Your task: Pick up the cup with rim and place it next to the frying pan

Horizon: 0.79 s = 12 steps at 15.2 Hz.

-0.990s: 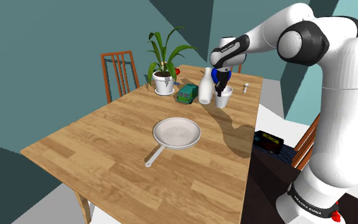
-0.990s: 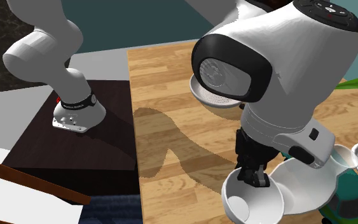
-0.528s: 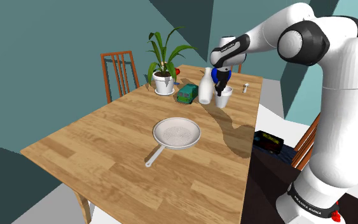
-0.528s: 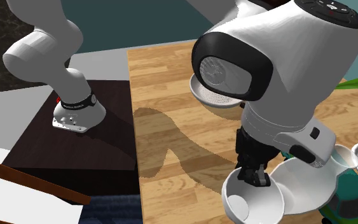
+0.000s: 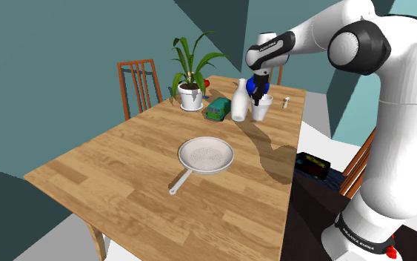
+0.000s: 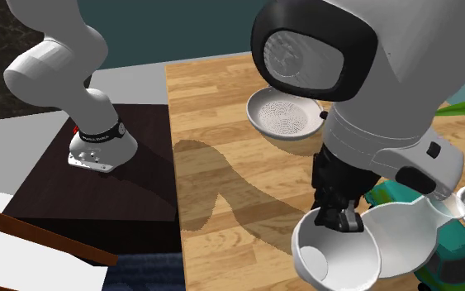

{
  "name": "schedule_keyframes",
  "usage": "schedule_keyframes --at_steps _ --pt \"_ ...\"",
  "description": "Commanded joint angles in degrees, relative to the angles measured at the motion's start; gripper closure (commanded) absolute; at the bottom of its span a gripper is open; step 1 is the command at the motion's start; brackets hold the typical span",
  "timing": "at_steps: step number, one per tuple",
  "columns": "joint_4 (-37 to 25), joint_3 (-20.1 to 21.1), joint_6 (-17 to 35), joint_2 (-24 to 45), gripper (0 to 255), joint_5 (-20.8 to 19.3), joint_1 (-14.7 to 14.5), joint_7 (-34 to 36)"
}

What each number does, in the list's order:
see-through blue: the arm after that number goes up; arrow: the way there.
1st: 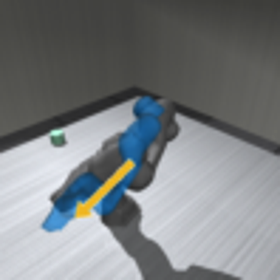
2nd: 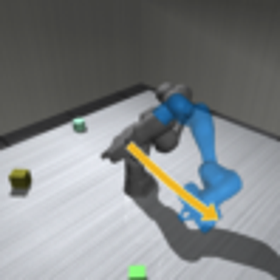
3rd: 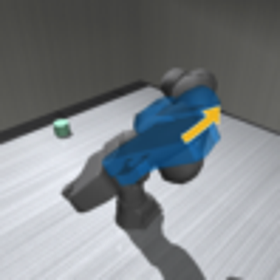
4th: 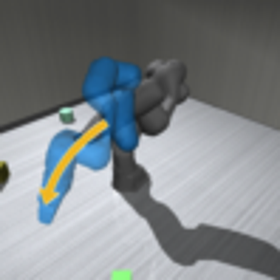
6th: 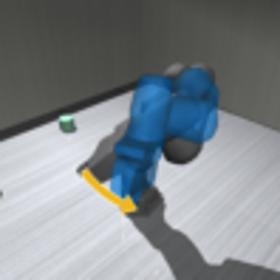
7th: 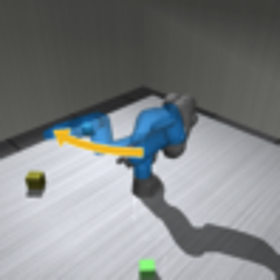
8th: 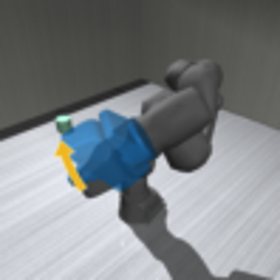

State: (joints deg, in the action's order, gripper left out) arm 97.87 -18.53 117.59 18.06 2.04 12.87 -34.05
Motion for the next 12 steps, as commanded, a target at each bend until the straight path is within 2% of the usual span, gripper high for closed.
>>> schedule_keyframes --at_steps 1,12 --pt "-1.0 -0.1 -1.4 -0.4 255 -0.1 0.0 0.0" --pt "-7.4 -0.3 -9.3 -2.0 255 -0.7 0.0 0.0"
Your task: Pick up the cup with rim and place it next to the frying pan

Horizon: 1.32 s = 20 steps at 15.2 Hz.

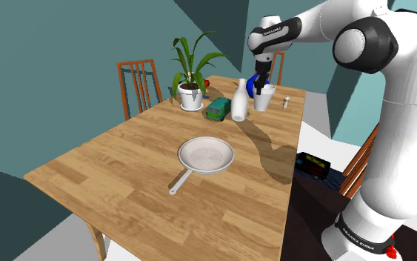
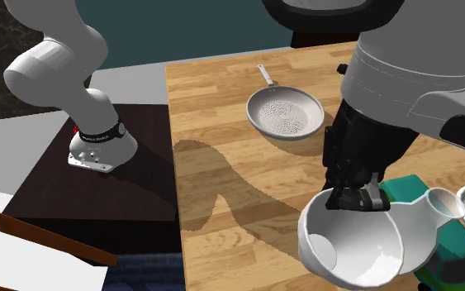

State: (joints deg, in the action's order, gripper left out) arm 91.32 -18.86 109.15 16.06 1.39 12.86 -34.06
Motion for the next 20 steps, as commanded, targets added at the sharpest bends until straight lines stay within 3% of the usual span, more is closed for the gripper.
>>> schedule_keyframes --at_steps 1,18,19,20 --pt "-1.5 0.0 -1.6 0.0 255 0.0 0.0 0.0" --pt "-16.5 -0.3 -15.3 1.3 255 0.5 0.9 -0.7" --pt "-16.7 -0.3 -15.4 1.3 255 0.5 0.9 -0.7" --pt "-12.8 -0.2 -14.3 -1.5 255 -0.5 -0.1 0.2"
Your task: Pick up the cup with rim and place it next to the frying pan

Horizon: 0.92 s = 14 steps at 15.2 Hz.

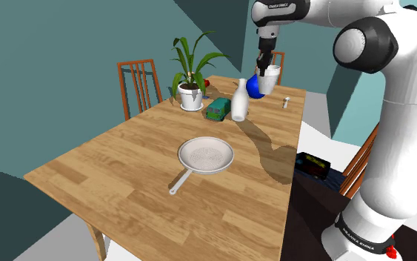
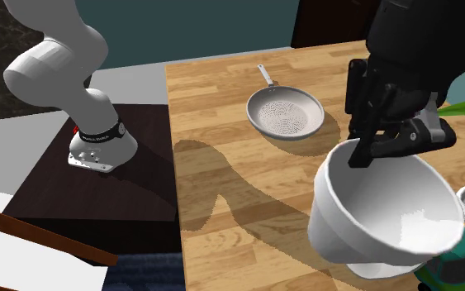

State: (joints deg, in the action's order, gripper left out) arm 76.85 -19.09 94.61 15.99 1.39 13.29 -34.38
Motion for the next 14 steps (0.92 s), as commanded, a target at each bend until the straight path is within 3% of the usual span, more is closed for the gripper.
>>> schedule_keyframes --at_steps 1,7,14 --pt "5.3 0.2 1.2 -4.2 255 -1.4 -1.5 1.5" --pt "22.9 2.4 4.5 -18.8 255 -6.3 -5.5 7.9" --pt "38.0 6.9 4.6 -33.5 255 -9.4 -7.6 15.5"
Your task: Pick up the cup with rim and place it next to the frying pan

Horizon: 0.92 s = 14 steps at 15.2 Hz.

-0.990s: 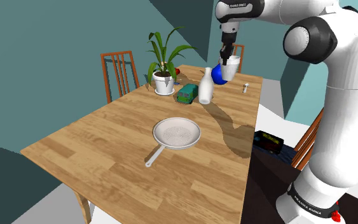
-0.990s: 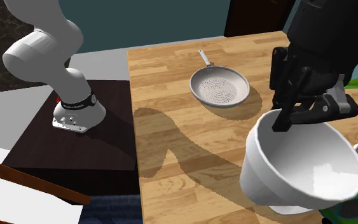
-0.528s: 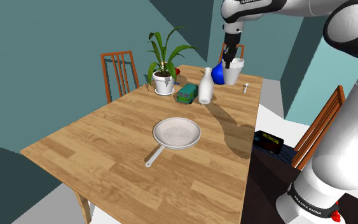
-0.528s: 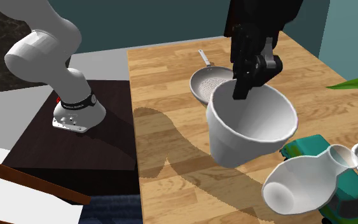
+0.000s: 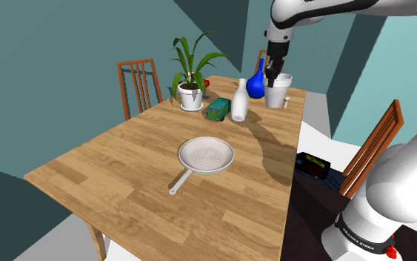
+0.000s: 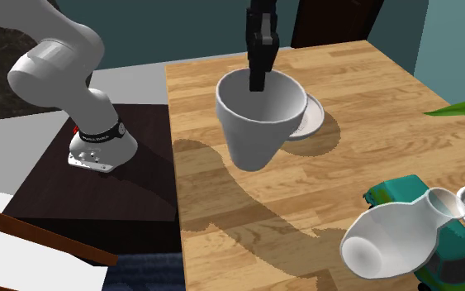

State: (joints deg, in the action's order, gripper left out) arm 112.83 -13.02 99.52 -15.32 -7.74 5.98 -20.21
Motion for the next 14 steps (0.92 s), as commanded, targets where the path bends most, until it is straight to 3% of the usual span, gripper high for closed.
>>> schedule_keyframes --at_steps 1,7,14 --pt "3.9 1.6 -0.5 -4.2 255 -0.5 -0.6 2.4" --pt "13.5 6.4 -2.8 -15.4 255 -0.2 -1.8 8.5" --pt "21.6 12.6 -7.1 -27.1 255 2.9 -4.0 15.4"
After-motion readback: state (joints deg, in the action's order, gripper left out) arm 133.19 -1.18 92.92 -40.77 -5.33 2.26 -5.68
